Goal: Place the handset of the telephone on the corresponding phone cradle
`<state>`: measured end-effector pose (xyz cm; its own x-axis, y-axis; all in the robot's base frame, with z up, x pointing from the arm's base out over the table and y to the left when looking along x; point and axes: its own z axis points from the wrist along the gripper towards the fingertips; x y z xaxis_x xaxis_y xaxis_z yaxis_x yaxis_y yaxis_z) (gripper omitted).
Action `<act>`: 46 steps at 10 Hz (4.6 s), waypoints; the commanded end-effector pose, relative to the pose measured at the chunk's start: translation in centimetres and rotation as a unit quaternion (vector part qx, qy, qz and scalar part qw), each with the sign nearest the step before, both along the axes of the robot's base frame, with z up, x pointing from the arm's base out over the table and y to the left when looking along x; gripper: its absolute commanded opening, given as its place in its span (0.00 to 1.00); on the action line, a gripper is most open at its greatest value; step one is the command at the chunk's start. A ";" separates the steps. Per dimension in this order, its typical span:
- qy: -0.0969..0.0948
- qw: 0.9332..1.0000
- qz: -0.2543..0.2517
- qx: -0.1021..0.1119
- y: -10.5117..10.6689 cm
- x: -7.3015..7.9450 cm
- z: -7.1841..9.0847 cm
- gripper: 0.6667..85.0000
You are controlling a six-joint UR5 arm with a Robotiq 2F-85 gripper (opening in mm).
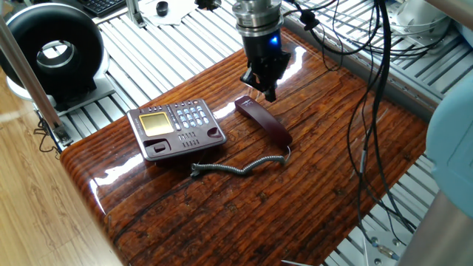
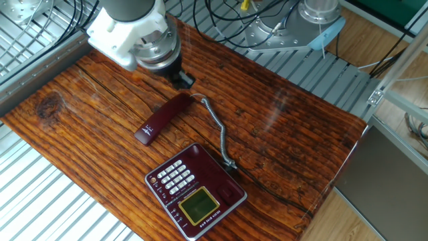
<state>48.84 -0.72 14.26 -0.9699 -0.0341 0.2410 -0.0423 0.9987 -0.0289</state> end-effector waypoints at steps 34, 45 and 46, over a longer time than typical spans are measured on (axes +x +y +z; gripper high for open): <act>-0.014 0.998 -0.052 0.023 -2.5 7.2 -12.6 0.97; -0.001 0.997 -0.076 0.022 -2.9 6.4 -12.3 0.76; -0.002 0.997 -0.075 0.022 -2.9 6.4 -12.3 0.75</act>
<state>55.07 -3.77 1.87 -0.9647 0.0985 0.2444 0.1033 0.9946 0.0067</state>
